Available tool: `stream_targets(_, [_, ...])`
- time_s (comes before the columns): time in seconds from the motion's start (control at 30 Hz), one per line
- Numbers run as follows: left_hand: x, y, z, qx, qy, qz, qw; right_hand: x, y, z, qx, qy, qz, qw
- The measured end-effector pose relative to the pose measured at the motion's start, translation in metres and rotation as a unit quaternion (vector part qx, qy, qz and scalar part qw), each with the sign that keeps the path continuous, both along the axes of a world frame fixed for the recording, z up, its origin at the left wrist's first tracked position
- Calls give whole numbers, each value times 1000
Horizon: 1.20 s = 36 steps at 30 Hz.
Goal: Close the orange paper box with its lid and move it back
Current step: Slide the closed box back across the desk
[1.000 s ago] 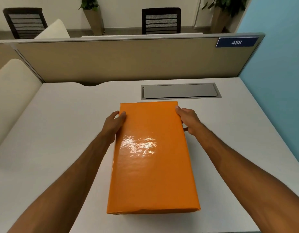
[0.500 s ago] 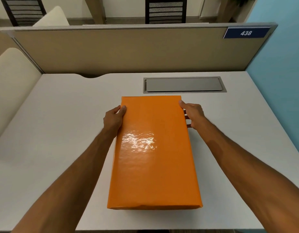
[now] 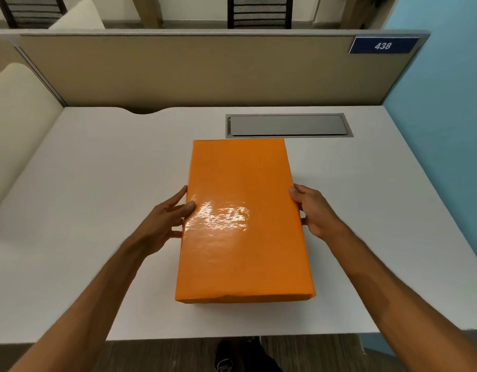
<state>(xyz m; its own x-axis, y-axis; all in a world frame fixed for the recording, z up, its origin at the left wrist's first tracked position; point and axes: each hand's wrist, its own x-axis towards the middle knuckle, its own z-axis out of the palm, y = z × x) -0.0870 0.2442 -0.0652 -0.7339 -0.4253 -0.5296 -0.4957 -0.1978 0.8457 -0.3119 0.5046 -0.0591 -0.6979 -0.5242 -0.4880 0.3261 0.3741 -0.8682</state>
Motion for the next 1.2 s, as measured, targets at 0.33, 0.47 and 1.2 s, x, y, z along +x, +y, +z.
stream_targets(0.33, [-2, 13, -5, -10, 32, 65, 997, 5, 2, 1, 8, -7, -34, 999])
stream_targets(0.47, [0, 17, -2, -16, 26, 78, 997, 10, 8, 4, 3, -25, -23, 999])
stream_targets(1.2, [50, 47, 19, -20, 25, 50, 998, 75, 47, 2, -72, -21, 18, 997])
